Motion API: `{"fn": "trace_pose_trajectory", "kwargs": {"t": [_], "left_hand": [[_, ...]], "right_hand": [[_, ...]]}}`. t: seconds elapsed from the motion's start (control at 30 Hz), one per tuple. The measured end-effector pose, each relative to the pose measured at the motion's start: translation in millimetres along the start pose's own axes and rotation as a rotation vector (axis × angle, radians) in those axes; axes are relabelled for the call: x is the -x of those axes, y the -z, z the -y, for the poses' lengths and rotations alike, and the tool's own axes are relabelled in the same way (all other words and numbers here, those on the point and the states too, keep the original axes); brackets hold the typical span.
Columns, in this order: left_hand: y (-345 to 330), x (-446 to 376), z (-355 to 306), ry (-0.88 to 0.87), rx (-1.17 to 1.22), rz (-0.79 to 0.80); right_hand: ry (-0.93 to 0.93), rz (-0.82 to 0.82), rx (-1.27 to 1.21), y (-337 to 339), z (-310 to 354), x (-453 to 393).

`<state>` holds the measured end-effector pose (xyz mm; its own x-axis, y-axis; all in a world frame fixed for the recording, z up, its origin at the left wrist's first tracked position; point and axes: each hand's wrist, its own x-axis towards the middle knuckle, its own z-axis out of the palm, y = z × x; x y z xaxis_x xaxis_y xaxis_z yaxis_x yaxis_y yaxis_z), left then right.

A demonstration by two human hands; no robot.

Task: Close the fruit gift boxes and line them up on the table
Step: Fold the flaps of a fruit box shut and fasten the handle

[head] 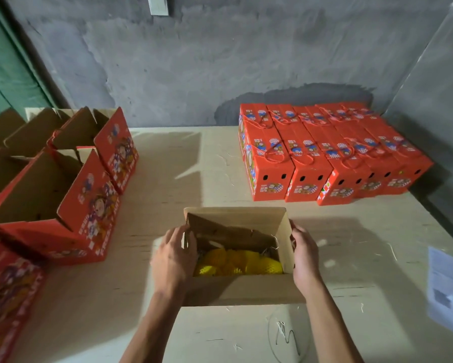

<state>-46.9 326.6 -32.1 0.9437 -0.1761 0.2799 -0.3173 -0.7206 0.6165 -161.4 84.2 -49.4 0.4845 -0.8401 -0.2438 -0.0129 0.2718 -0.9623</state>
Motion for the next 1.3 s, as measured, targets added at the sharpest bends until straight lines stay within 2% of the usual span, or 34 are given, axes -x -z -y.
{"fn": "trace_pose_trajectory", "kwargs": {"t": [0.1, 0.2, 0.27, 0.33, 0.47, 0.57, 0.67, 0.97, 1.13, 1.23, 1.3], "left_hand": [[-0.4, 3.9, 1.3, -0.09, 0.268, 0.04], [-7.3, 1.7, 0.7, 0.015, 0.512, 0.16], [-15.4, -3.7, 2.5, 0.096, 0.634, 0.29], [-21.6, -8.7, 8.2, 0.082, 0.698, 0.402], [-36.9, -16.3, 28.5, -0.19, 0.358, 0.442], [-52.3, -13.7, 33.7, -0.244, 0.038, 0.46], [-63.3, -6.8, 36.0, -0.326, -0.178, 0.404], [-62.4, -6.1, 30.3, -0.295, -0.231, 0.413], [-58.1, -3.4, 28.4, -0.315, -0.165, 0.394], [-56.8, -0.4, 25.7, -0.264, -0.085, 0.35], [-56.0, 0.2, 26.4, -0.23, -0.023, 0.314]], "right_hand": [[0.064, 0.046, 0.083, 2.6, -5.7, 4.0], [0.173, 0.096, 0.203, 6.3, -11.2, 0.9], [0.181, 0.111, 0.221, 6.9, -11.4, -6.7], [0.17, 0.125, 0.232, 6.5, -9.6, -15.1], [0.239, 0.111, 0.206, -1.0, -8.8, -23.9], [0.297, -0.011, 0.191, -8.5, -14.6, -26.5], [0.276, -0.032, 0.174, -9.9, -19.7, -22.4], [0.382, 0.042, 0.192, -0.8, -23.8, -9.4], [0.678, 0.117, 0.577, 0.1, -39.2, -14.1], [0.753, 0.115, 0.861, -9.0, -39.6, -16.8], [0.701, 0.121, 0.861, -9.4, -40.1, -19.7]]}}
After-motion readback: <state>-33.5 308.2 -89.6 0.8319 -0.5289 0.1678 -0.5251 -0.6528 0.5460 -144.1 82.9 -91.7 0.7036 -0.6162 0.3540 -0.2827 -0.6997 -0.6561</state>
